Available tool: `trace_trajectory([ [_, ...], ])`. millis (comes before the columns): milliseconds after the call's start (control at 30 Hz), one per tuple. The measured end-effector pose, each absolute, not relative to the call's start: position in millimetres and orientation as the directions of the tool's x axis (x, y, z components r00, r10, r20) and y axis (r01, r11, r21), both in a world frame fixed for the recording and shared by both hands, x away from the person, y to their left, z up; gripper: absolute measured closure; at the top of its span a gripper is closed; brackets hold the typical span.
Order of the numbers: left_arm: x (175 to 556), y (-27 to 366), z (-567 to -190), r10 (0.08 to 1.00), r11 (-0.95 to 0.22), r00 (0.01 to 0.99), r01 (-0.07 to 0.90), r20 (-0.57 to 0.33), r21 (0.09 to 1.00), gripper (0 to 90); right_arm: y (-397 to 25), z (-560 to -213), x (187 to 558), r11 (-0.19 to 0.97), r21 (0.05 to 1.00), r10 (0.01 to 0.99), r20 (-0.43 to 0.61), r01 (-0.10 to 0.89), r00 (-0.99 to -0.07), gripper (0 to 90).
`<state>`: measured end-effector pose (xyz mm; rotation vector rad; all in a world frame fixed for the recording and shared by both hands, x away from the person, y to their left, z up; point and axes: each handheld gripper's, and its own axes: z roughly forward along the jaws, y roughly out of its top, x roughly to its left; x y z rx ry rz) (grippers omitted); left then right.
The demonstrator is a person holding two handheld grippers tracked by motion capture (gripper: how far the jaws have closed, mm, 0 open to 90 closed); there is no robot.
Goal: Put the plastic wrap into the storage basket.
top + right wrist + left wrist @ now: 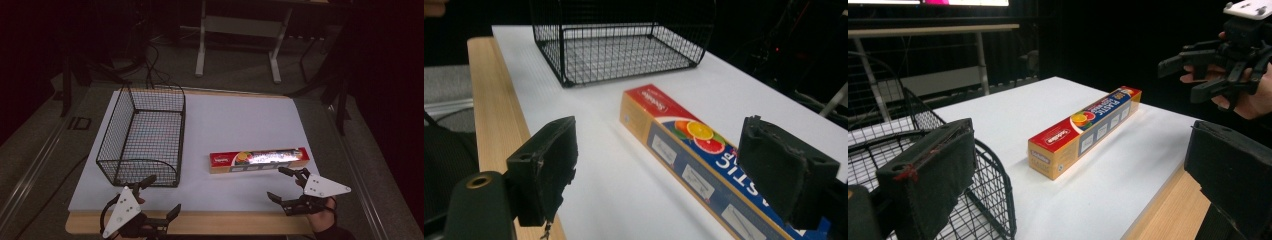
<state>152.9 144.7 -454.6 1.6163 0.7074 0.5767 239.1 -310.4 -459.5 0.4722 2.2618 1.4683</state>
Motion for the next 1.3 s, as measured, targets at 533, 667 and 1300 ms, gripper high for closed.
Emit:
trace_trajectory([
  [533,153,140,-459,0.682,-0.114,0.732,0.093,0.01,0.989,0.8,-299,-450,237,0.428,0.895,0.451,-0.093,0.124,-0.888,10.3],
  [667,152,139,-459,0.675,-0.124,0.738,0.091,0.017,0.988,0.8,-297,-444,234,0.439,0.893,0.435,-0.114,0.1,-0.893,9.7],
  [1300,153,139,-460,0.663,-0.127,0.748,0.091,0.016,0.988,0.8,-296,-438,265,0.543,0.825,0.428,-0.114,0.154,-0.897,9.9],
])
